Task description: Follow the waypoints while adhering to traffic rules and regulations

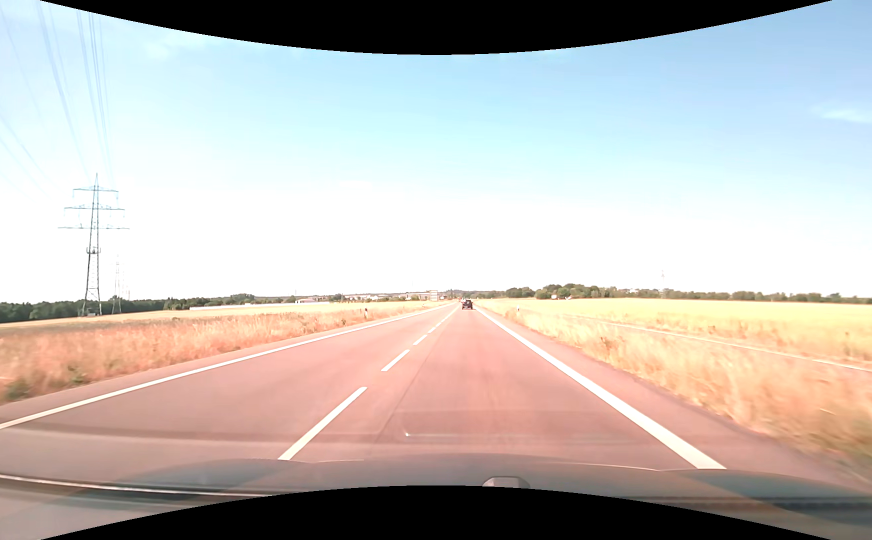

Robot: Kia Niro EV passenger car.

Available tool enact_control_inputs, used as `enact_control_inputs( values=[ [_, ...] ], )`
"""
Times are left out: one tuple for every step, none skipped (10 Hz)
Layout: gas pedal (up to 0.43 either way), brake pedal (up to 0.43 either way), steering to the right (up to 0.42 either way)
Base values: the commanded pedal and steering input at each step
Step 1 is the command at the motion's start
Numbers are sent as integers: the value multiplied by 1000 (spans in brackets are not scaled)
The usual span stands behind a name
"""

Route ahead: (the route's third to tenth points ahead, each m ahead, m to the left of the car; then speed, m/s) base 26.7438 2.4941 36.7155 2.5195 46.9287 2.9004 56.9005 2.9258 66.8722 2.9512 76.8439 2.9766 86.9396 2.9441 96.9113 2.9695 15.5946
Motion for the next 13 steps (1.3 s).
enact_control_inputs(
  values=[
    [311,0,-5],
    [311,0,-5],
    [311,0,-4],
    [311,0,-4],
    [311,0,-4],
    [311,0,-4],
    [311,0,-4],
    [311,0,-4],
    [311,0,-4],
    [311,0,-4],
    [311,0,-4],
    [311,0,-4],
    [311,0,-4]
  ],
)
